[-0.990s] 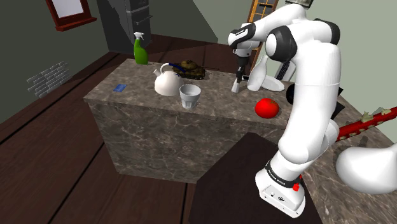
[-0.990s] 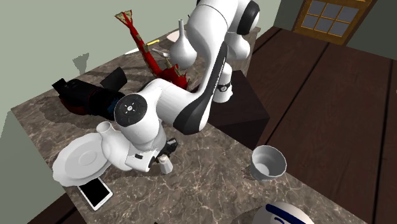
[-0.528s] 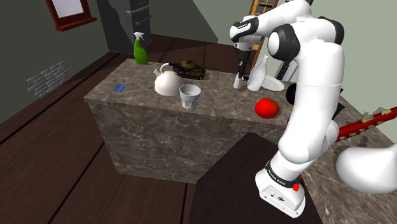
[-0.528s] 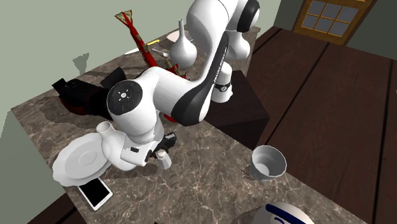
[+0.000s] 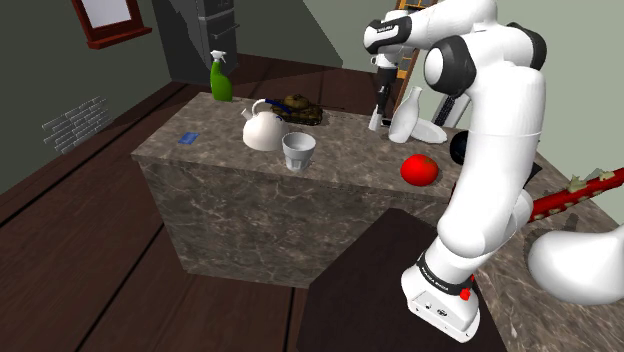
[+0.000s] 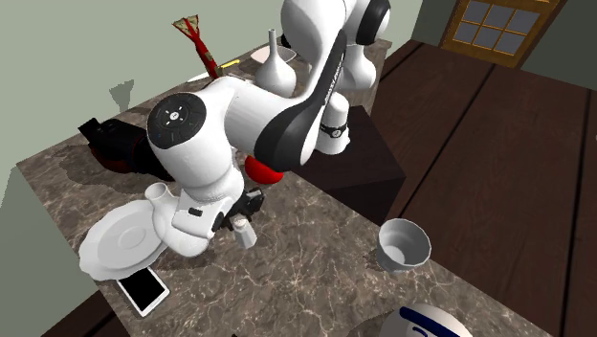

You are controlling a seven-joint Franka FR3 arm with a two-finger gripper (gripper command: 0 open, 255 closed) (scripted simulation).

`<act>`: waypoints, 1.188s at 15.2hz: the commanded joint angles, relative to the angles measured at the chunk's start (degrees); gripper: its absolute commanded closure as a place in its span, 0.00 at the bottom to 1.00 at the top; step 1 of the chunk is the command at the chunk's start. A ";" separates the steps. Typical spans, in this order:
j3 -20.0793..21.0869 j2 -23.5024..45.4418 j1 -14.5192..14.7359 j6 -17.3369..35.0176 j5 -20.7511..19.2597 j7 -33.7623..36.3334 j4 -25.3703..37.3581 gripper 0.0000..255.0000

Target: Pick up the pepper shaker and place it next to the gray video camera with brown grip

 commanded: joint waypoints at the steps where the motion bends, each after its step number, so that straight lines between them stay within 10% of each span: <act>1: -0.09 -0.12 -0.15 -1.53 -0.08 -0.09 1.43 1.00; 18: -0.47 0.87 -1.82 -15.15 0.20 -0.61 16.10 1.00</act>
